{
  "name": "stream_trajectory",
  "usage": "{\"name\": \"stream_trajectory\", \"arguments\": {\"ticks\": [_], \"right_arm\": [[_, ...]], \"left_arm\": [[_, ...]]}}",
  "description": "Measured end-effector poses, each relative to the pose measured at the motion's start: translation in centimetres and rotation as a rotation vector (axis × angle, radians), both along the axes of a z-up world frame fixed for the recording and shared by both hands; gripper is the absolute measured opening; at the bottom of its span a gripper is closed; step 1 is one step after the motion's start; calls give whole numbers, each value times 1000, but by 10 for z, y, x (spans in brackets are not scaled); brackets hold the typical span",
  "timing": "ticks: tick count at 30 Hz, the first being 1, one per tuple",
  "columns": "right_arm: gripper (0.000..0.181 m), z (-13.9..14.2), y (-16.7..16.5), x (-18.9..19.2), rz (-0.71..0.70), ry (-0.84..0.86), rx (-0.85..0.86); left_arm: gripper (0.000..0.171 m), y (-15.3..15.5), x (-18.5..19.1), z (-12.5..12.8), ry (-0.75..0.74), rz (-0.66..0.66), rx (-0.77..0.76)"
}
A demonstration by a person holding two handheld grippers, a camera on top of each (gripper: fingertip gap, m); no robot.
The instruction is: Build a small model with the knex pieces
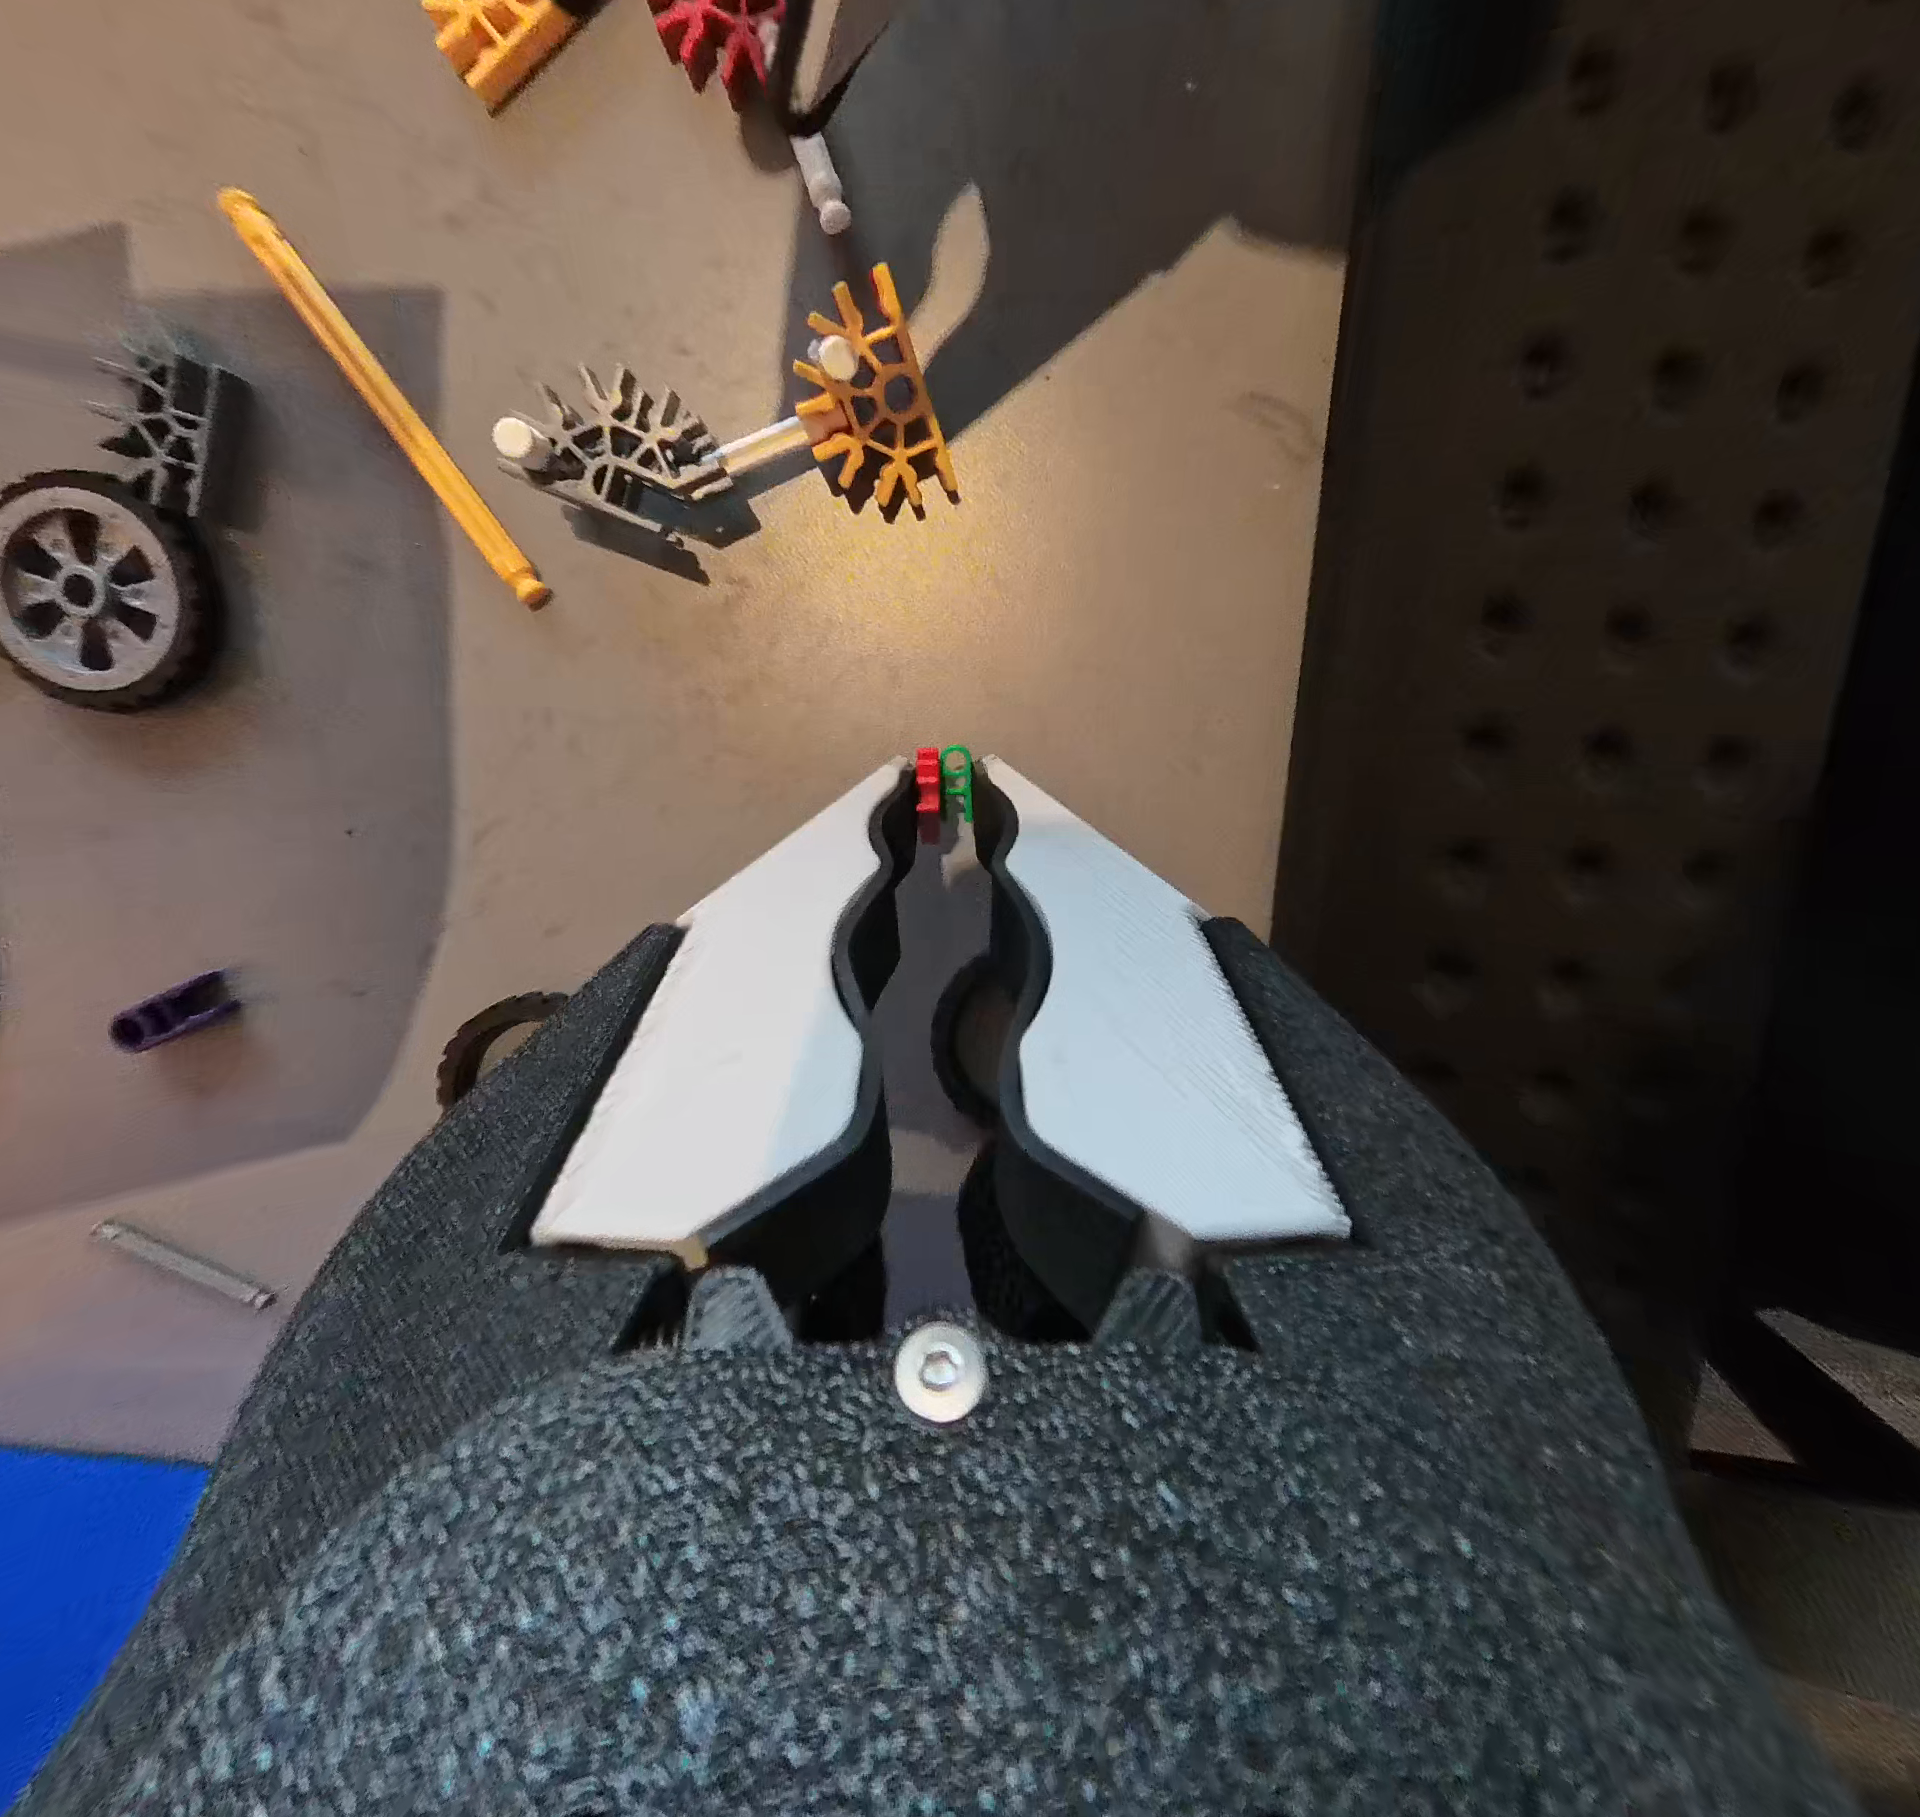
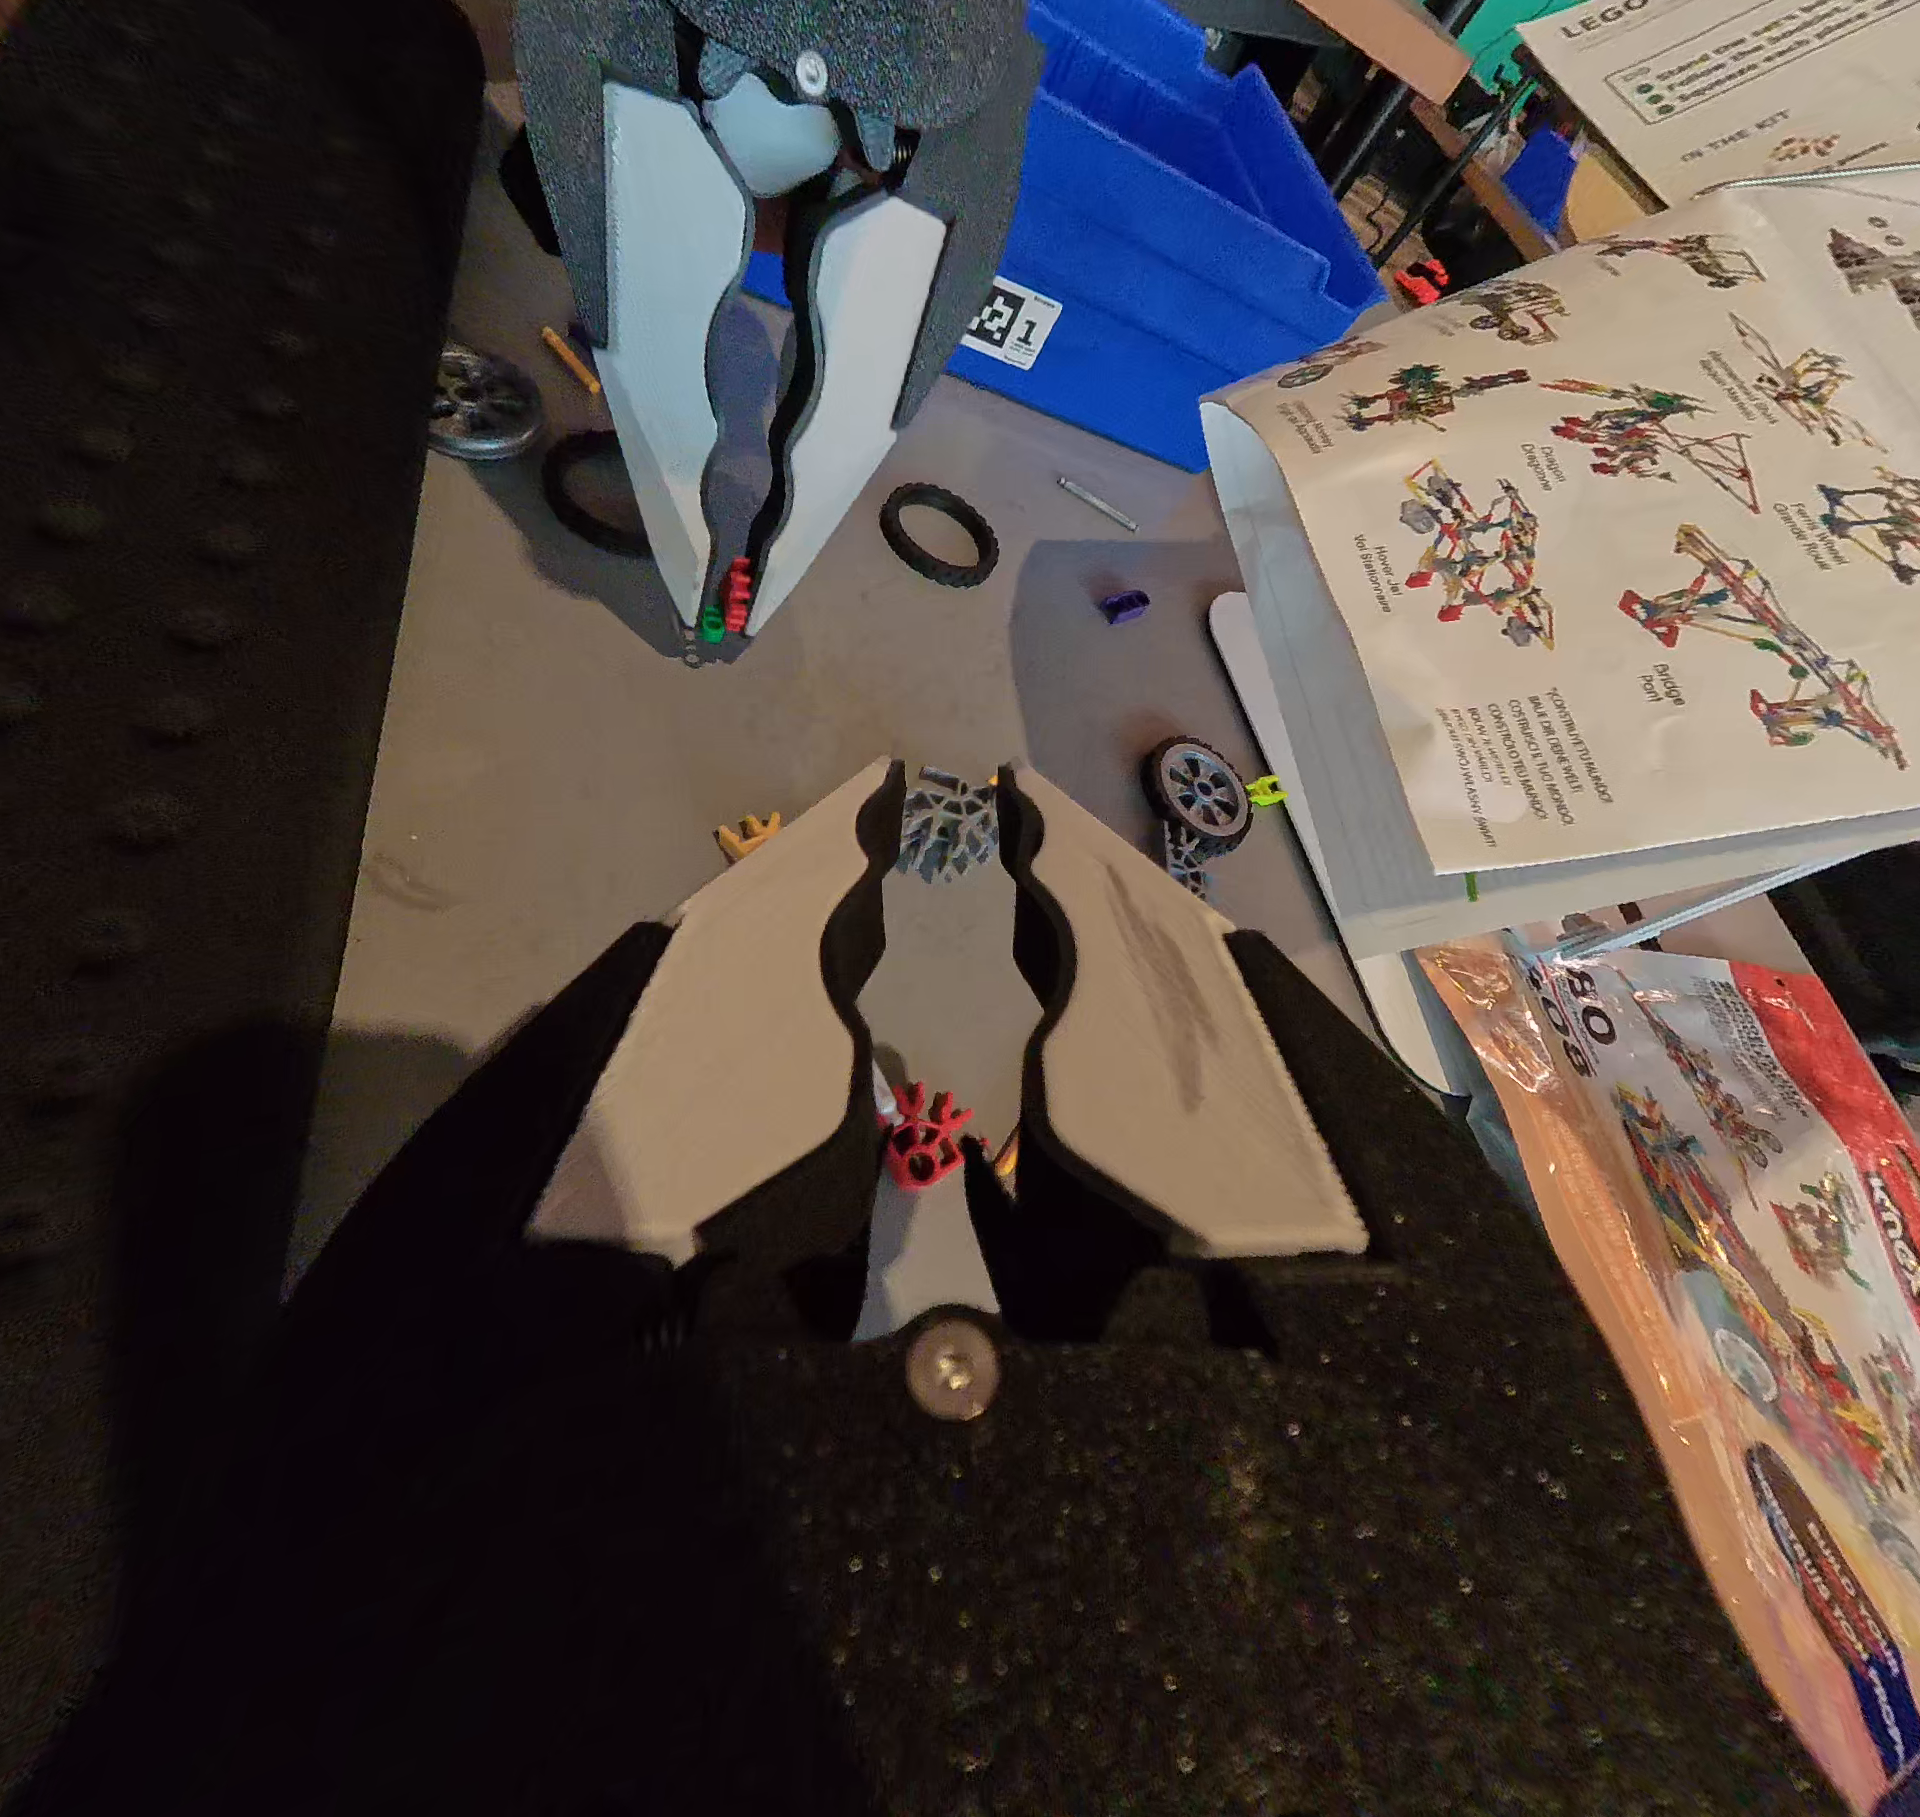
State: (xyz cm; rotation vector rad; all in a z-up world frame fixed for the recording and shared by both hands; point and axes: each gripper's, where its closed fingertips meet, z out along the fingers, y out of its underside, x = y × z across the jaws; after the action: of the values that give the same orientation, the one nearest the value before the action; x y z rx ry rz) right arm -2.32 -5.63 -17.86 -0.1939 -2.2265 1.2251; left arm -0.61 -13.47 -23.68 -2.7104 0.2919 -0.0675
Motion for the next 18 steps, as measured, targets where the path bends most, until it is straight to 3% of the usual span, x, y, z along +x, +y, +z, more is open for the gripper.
{"name": "stream_trajectory", "arguments": {"ticks": [9,18], "right_arm": [[17,-1,1,-1,-1,-1,-1],[17,-3,5,-3,-7,-21,-10]], "left_arm": [[19,0,-6,-4,-33,15,16],[22,-21,-22,68,17,48,177]]}}
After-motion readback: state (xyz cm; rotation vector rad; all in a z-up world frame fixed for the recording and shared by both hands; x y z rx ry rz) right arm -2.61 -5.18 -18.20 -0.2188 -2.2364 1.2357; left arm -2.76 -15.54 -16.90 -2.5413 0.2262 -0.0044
